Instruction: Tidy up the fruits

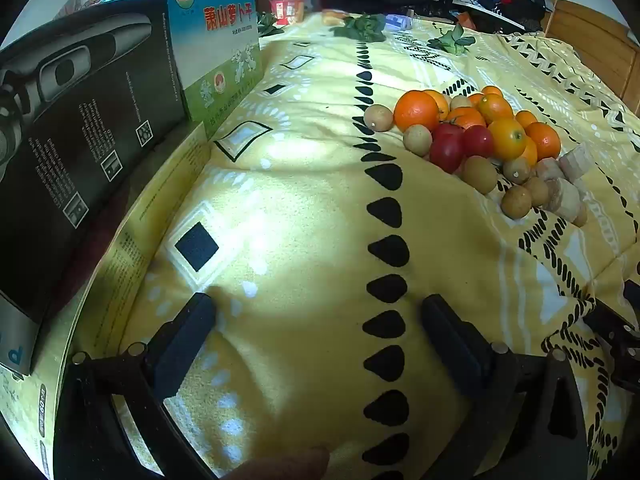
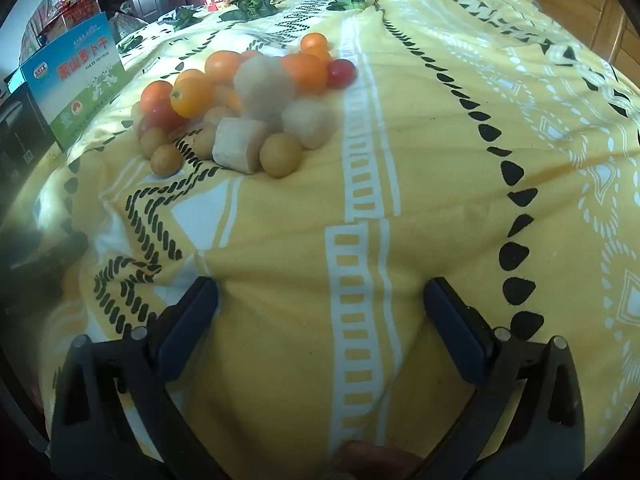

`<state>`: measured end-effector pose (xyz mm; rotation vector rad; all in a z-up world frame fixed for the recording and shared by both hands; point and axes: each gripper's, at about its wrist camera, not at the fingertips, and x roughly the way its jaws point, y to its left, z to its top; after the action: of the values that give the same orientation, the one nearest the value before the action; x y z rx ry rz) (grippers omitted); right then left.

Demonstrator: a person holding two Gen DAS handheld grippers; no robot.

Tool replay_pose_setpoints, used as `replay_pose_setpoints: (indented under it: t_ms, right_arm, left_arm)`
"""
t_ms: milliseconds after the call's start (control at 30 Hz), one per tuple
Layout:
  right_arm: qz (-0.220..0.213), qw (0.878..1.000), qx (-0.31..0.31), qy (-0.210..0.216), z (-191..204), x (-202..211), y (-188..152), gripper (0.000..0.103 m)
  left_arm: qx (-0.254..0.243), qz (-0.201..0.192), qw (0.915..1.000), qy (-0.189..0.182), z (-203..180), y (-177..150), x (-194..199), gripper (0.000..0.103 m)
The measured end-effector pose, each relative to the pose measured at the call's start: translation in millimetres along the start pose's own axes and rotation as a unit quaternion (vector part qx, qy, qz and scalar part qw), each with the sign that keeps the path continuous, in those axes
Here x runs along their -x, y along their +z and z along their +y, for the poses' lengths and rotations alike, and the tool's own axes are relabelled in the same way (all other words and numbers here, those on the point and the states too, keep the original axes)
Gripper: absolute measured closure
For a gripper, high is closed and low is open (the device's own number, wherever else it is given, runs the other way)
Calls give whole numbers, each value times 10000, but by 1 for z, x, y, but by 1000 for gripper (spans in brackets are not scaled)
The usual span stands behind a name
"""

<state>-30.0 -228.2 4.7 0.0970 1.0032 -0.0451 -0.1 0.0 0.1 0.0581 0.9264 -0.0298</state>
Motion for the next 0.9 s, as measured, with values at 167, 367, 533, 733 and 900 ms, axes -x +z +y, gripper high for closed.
replay_pose_setpoints:
  t_ms: [167, 367, 533, 733, 900]
  right_arm:
    - [-25, 10000, -20, 36, -3, 0, 1, 0]
    - [-75, 10000, -15, 21, 1, 6, 1, 0]
    - [-129, 9999, 1, -5, 1, 3, -2, 0]
    - [-138, 9999, 13, -15, 1, 4, -3, 0]
    - [-140, 9999, 8, -4, 1, 4, -3, 0]
  left_arm:
    - [0, -5, 10000, -6, 0, -1, 1, 0]
    - [4, -7, 10000, -13, 2, -2, 2, 0]
    - [-1, 4, 10000, 0, 0, 0, 0, 0]
    - [-5, 3, 10000, 8, 0, 1, 0, 0]
    - [-6, 2, 10000, 8, 0, 1, 0, 0]
